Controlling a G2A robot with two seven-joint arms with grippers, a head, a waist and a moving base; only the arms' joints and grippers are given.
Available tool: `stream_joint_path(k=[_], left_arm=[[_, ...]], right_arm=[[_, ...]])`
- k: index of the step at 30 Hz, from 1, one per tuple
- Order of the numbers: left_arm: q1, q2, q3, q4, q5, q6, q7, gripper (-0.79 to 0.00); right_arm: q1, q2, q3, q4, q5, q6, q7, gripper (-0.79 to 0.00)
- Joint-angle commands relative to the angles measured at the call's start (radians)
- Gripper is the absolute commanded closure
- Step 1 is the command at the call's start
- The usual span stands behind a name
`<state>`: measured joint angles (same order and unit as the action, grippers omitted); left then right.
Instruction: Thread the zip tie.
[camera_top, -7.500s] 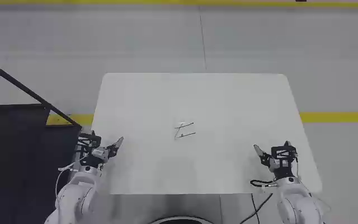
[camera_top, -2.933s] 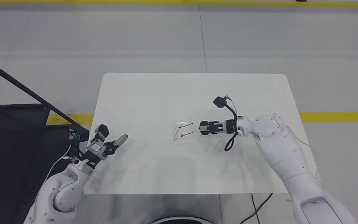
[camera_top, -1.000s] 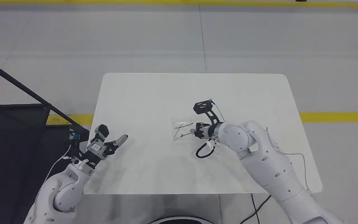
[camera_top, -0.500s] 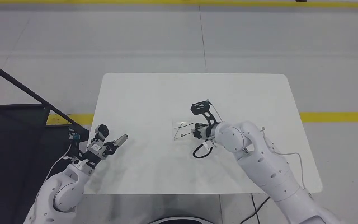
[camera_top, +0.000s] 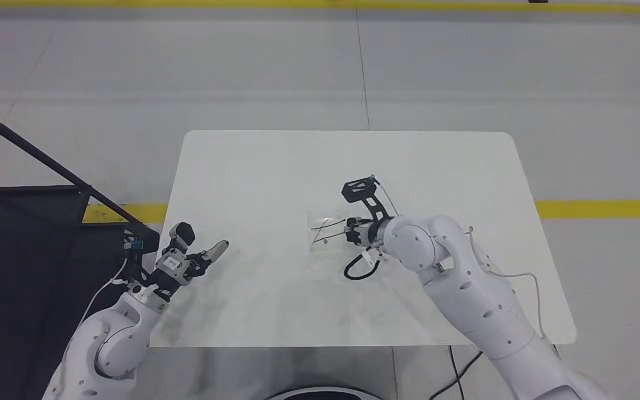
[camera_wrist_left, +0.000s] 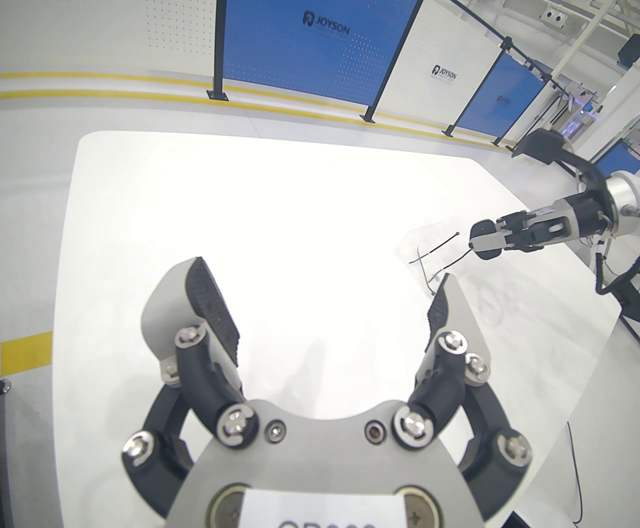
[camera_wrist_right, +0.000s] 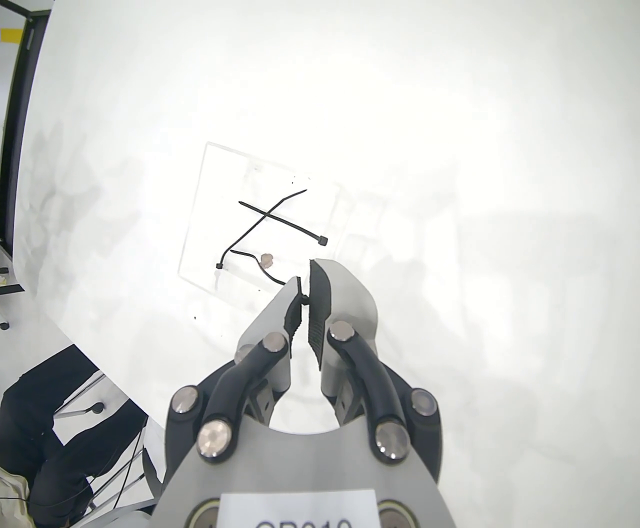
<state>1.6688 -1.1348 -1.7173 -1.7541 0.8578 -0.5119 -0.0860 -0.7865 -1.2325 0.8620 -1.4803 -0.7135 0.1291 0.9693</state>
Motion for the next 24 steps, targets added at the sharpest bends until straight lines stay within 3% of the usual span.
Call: stream_joint_path(k=[1,7,12,18,24], left_arm=[[0.0,0.0,0.0,0.0,0.0,0.0,0.0,-0.785],[0.0,0.0,0.0,0.0,0.0,0.0,0.0,-0.785],[0.001,0.0,0.001,-0.017,-0.015,0.006,-0.005,-0.785],[0.005,0.003,-0.006,-0.056,-0.086,-0.029,-0.057,-0.785],[0.006,0.015,-0.022,-0.071,-0.28,-0.128,-0.212,-0.785]], right_arm=[[-0.008,0.002,0.01,-0.011,-0.004,-0.002,-0.003,0.0],[-0.052,0.014,0.066,-0.063,0.017,-0.049,-0.022,0.0],[-0.11,0.036,0.153,-0.138,0.063,-0.17,-0.033,0.0],[-0.228,0.072,0.248,-0.269,0.007,-0.405,-0.082,0.0],[-0.356,0.102,0.322,-0.363,-0.066,-0.616,-0.173,0.0]])
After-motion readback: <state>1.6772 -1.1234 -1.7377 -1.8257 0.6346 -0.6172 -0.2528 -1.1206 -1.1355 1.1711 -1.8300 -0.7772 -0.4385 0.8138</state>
